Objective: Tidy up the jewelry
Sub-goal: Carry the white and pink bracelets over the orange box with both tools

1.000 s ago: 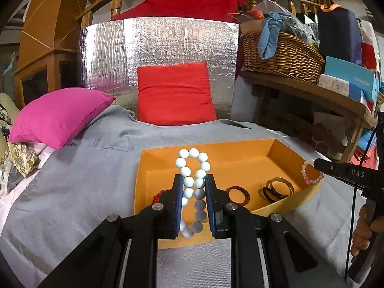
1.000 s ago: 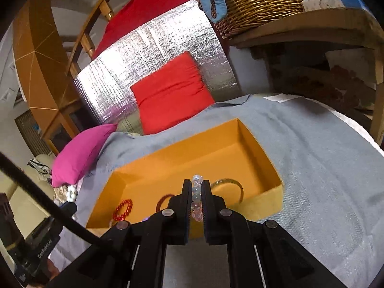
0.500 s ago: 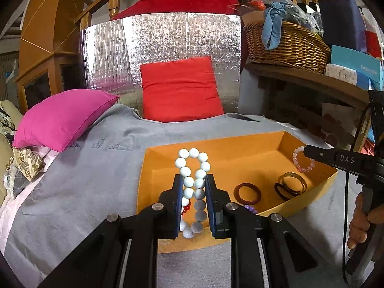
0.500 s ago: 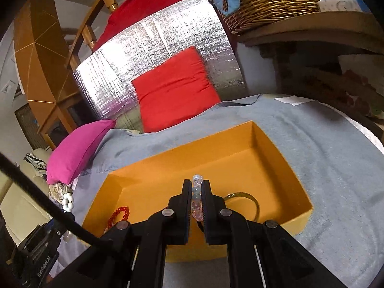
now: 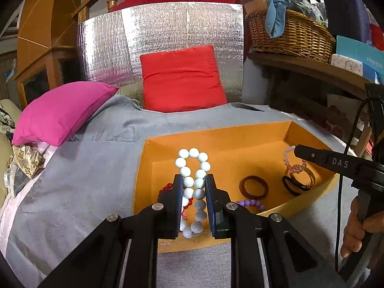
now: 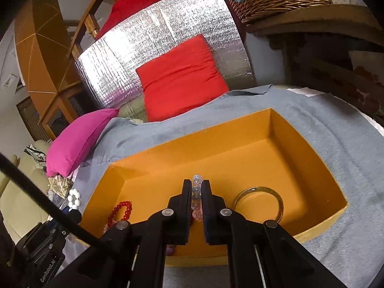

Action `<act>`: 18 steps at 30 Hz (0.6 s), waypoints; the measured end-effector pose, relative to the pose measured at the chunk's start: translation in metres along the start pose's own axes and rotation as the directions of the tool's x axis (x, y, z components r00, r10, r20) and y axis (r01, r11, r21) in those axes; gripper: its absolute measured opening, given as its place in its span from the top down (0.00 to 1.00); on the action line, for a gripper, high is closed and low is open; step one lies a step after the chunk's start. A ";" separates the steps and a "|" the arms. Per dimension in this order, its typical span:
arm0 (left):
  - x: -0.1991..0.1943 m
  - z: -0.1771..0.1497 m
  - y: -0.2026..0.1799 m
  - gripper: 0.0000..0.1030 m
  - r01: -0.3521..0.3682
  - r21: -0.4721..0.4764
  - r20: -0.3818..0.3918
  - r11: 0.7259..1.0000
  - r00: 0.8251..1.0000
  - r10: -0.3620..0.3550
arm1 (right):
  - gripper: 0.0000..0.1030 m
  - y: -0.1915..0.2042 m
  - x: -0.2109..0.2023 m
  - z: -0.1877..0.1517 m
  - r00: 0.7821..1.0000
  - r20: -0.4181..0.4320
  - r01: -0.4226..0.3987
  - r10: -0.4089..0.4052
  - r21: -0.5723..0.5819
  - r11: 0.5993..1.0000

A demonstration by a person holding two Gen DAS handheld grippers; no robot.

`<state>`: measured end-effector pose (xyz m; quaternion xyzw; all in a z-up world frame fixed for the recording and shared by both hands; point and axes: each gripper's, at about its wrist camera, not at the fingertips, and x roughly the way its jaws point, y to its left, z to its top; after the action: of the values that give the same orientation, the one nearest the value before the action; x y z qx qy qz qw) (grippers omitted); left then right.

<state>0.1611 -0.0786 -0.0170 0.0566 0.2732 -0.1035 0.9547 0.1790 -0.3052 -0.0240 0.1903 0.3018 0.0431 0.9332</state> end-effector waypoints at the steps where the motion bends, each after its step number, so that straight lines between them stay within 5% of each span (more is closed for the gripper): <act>1: 0.001 0.000 0.000 0.81 -0.001 0.002 -0.005 1.000 1.000 0.001 | 0.91 0.000 0.001 0.000 1.000 -0.002 0.000 0.000 0.001 1.000; 18: 0.015 -0.006 0.002 0.81 -0.013 0.003 -0.081 1.000 0.997 0.013 | 0.91 0.000 0.016 -0.006 0.999 -0.042 0.003 -0.002 0.016 1.000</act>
<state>0.1712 -0.0787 -0.0301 0.0639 0.3112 -0.0951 0.9434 0.1886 -0.3002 -0.0366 0.1966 0.3219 0.0436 0.9251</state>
